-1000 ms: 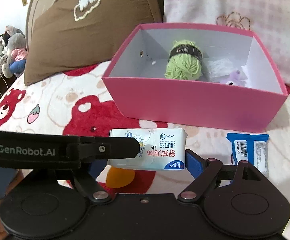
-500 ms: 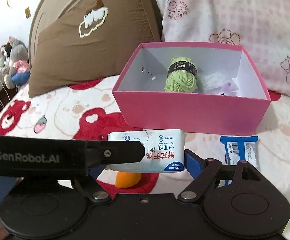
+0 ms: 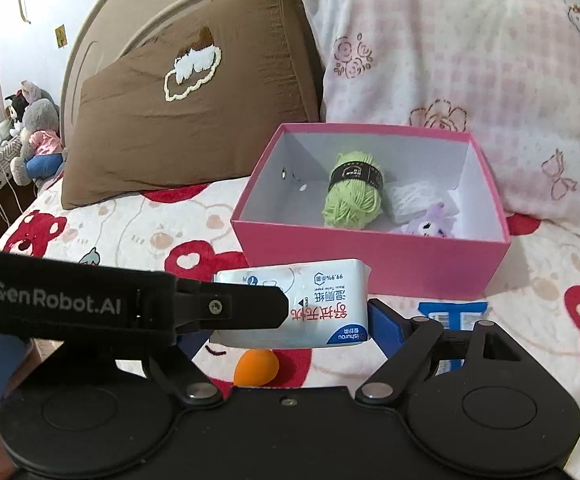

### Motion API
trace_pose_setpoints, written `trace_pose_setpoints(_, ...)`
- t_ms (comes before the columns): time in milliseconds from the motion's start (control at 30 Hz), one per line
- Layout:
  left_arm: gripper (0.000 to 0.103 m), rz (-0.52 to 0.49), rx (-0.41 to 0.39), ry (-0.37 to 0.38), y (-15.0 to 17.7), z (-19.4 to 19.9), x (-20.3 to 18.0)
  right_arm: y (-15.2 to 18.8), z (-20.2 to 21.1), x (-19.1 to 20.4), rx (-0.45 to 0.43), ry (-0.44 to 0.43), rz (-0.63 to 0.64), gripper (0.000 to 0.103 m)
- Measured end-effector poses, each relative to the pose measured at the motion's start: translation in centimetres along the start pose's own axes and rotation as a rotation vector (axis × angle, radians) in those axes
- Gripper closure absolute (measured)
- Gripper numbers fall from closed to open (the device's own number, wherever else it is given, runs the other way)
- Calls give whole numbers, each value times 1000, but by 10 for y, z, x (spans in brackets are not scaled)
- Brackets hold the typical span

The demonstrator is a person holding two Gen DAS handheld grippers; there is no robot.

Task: Organize objects
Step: 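Lift the wet-wipe pack with the left tool toward the pink box, then lower the wet-wipe pack into the pink box beside the yarn ball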

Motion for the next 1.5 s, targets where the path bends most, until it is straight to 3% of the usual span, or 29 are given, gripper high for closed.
trace_pose_setpoints(167, 62, -21, 8, 1, -14, 8, -11, -13, 9, -2, 10, -3, -9, 18)
trace_pose_setpoints(433, 65, -50, -31, -24, -42, 10, -31, -34, 23, -19, -49, -61, -17, 19)
trace_pose_setpoints(800, 67, -58, -43, -119, -82, -8, -53, -69, 17, -48, -59, -99, 25, 21)
trace_pose_setpoints(1233, 67, -67, -44, -180, -157, -83, -72, -129, -25, -112, -15, -84, 49, 28)
trace_pose_setpoints(1367, 67, -11, 61, -178, -174, -120, -65, -140, -48, -132, 5, -70, 53, 28)
trace_pose_setpoints(1500, 67, -7, 76, -177, -176, -147, -61, -138, -70, -148, 44, -55, 70, 28)
Point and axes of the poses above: each gripper's, at about its wrist camera, not at the fingertips, and z roughly against the way its jaws point, x to its left, y to its underside, the point moved 3 cm from there along -z, roughly the way its jaws point, and after that the axes turned 14 degrees about -y, right-handed, at the moved point
